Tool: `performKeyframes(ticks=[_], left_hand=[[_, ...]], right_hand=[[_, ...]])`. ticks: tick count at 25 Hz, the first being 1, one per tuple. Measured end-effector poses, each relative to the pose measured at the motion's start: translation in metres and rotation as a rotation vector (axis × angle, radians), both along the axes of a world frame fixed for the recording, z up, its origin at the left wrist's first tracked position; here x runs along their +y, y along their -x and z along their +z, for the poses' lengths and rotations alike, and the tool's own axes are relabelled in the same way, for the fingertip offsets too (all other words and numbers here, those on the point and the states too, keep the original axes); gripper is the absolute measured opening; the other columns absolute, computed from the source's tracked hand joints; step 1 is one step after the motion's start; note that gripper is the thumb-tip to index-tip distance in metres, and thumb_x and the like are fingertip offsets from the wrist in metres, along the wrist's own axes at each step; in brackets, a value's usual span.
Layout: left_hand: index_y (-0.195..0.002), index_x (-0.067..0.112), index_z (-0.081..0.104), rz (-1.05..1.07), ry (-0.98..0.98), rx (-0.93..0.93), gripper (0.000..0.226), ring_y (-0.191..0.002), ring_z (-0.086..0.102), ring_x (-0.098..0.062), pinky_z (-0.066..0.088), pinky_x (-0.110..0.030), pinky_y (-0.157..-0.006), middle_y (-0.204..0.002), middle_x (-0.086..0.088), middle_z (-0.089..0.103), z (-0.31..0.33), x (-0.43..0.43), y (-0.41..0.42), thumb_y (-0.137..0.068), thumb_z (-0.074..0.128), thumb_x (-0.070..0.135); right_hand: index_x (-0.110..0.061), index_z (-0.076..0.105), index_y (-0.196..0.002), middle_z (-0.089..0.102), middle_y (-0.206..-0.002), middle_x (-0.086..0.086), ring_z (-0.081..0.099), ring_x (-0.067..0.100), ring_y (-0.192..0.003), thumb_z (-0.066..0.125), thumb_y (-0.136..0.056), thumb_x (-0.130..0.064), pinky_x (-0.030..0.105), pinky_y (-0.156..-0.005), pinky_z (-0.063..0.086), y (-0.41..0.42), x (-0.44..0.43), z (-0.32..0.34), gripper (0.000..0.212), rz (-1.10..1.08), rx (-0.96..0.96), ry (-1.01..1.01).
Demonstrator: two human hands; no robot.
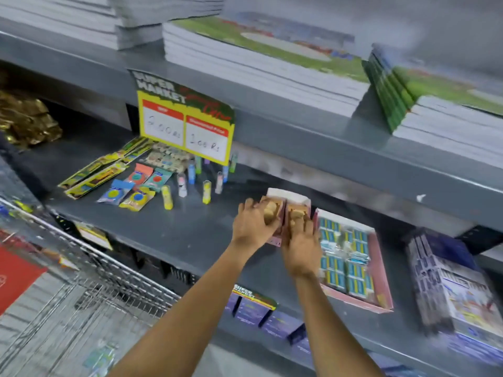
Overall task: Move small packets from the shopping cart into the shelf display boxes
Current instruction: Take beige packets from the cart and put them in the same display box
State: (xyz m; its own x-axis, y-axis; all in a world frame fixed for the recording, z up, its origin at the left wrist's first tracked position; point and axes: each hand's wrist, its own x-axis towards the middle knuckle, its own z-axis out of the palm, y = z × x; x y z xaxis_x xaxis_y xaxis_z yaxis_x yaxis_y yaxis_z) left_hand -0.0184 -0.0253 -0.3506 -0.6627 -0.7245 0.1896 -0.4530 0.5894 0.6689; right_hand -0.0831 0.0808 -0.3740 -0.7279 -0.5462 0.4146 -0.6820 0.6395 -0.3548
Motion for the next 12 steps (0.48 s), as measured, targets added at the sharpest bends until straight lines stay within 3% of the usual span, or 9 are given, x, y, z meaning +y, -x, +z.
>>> performKeyframes(ticks=[4, 7, 10, 12], left_hand=[[-0.126, 0.022, 0.049, -0.007, 0.017, -0.1, 0.051, -0.108, 0.042, -0.032, 0.047, -0.042, -0.083, -0.114, -0.014, 0.049, -0.006, -0.001, 0.029, -0.08, 0.06, 0.042], [-0.128, 0.019, 0.048, -0.028, 0.063, -0.123, 0.053, -0.106, 0.043, -0.035, 0.046, -0.044, -0.086, -0.117, -0.017, 0.048, -0.018, -0.008, 0.04, -0.086, 0.048, 0.05], [-0.132, 0.015, 0.046, -0.075, 0.126, -0.029, 0.064, -0.112, 0.043, -0.038, 0.04, -0.047, -0.095, -0.134, -0.021, 0.044, -0.029, -0.008, 0.033, -0.088, 0.018, 0.052], [-0.137, 0.019, 0.039, -0.075, 0.242, -0.007, 0.058, -0.121, 0.036, -0.03, 0.037, -0.043, -0.094, -0.144, -0.013, 0.038, -0.037, -0.003, 0.02, -0.091, 0.017, 0.045]], right_hand=[[-0.007, 0.053, -0.119, 0.053, -0.122, 0.025, 0.048, 0.05, -0.11, 0.049, -0.09, -0.024, 0.057, -0.079, 0.05, 0.017, 0.002, -0.004, 0.034, -0.001, -0.073, 0.05], [-0.014, 0.05, -0.127, 0.051, -0.129, 0.018, 0.046, 0.043, -0.115, 0.026, -0.092, -0.038, 0.055, -0.086, 0.047, 0.023, 0.001, -0.006, 0.049, 0.037, -0.09, 0.084], [-0.012, 0.046, -0.134, 0.049, -0.135, 0.016, 0.042, 0.04, -0.122, 0.025, -0.088, -0.035, 0.051, -0.096, 0.042, 0.026, 0.008, -0.01, 0.055, 0.031, -0.063, 0.031], [-0.012, 0.037, -0.14, 0.041, -0.143, 0.014, 0.033, 0.035, -0.131, 0.025, -0.089, -0.035, 0.047, -0.102, 0.033, 0.024, 0.017, -0.013, 0.057, 0.044, -0.036, -0.03]])
